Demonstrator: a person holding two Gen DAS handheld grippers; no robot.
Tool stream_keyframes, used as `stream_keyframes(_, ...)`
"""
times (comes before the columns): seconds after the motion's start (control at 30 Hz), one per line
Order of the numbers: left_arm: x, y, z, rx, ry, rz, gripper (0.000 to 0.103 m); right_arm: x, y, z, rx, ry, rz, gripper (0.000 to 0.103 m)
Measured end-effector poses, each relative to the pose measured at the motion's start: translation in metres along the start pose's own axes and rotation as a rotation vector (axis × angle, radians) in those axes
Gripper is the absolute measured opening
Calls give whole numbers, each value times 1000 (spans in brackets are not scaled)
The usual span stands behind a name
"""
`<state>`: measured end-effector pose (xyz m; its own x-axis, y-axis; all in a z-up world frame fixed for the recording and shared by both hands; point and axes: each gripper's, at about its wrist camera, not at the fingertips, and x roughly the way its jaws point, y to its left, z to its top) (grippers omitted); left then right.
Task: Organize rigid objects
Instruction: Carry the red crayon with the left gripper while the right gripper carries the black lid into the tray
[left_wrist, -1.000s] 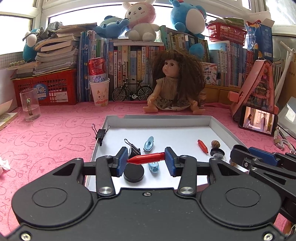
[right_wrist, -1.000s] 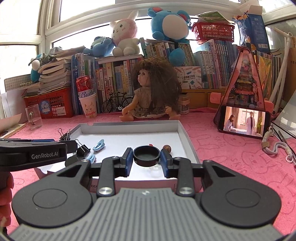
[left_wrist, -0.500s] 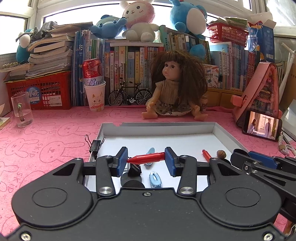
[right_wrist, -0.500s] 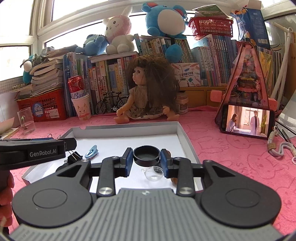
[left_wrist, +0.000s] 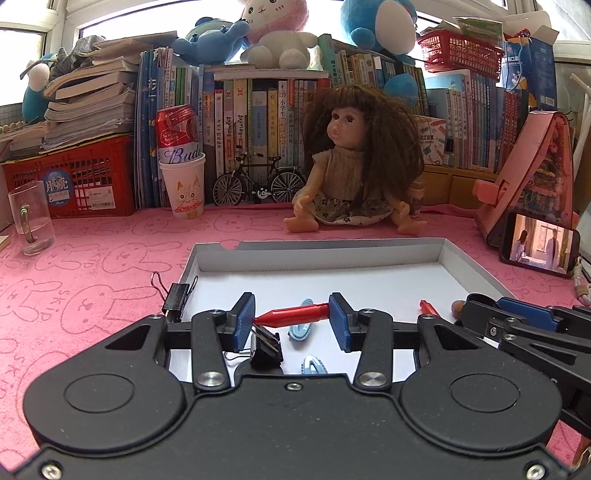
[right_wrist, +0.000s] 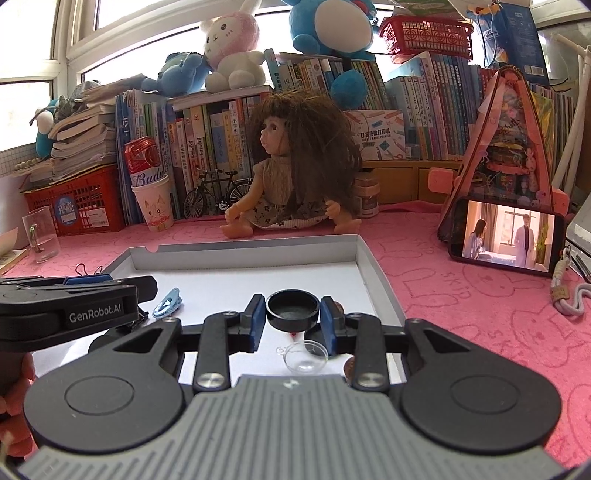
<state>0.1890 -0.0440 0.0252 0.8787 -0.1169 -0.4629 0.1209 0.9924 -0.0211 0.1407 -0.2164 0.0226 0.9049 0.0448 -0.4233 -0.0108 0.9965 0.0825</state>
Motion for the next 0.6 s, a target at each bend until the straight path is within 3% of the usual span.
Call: stream_keyframes(0.6, 22, 2, 1, 0, 19, 16, 41, 19, 5, 3, -9, 28, 7, 37)
